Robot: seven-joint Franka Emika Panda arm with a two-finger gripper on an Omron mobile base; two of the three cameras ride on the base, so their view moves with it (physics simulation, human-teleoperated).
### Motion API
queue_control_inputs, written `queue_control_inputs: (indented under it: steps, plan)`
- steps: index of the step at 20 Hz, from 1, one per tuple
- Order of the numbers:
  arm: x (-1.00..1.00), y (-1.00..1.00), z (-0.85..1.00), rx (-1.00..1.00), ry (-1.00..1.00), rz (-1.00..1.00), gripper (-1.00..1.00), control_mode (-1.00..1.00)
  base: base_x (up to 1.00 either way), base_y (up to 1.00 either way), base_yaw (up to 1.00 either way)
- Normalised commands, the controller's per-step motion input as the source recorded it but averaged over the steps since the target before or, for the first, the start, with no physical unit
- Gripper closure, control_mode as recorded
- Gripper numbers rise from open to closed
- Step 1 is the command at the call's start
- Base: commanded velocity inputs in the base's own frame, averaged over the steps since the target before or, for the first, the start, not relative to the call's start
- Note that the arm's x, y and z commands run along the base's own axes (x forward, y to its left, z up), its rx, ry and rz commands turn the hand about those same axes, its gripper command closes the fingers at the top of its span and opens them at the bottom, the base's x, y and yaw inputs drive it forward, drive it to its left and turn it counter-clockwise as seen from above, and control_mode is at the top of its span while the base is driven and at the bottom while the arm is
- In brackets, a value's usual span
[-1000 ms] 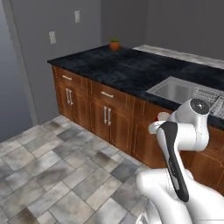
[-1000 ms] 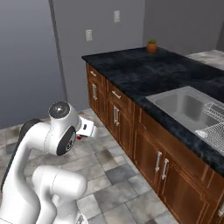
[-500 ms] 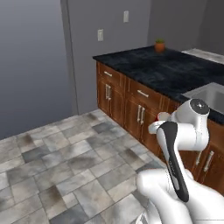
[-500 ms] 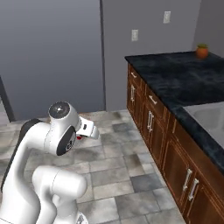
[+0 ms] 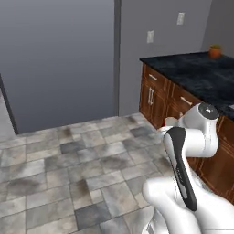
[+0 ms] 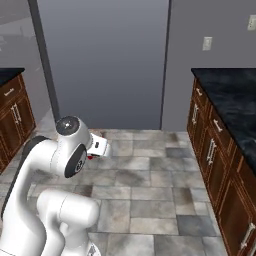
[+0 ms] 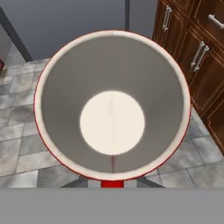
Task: Clear the mugs and bowl far away from the sink.
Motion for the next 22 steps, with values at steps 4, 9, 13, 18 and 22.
queue_control_inputs:
  steps: [4, 9, 13, 18, 22]
  plan:
    - [0.0, 0.0, 0.0, 0.0, 0.0, 0.0, 1.0, 1.0, -0.01, -0.03, 0.41]
    - [0.0, 0.0, 0.0, 0.0, 0.0, 0.0, 1.0, 1.0, 0.0, -0.26, 0.35]
    - [0.0, 0.0, 0.0, 0.0, 0.0, 0.0, 1.0, 1.0, 0.0, -0.47, 0.29]
    - [0.0, 0.0, 0.0, 0.0, 0.0, 0.0, 1.0, 1.0, 0.0, -0.51, 0.27]
    - [0.0, 0.0, 0.0, 0.0, 0.0, 0.0, 1.0, 1.0, 0.0, -0.47, 0.29]
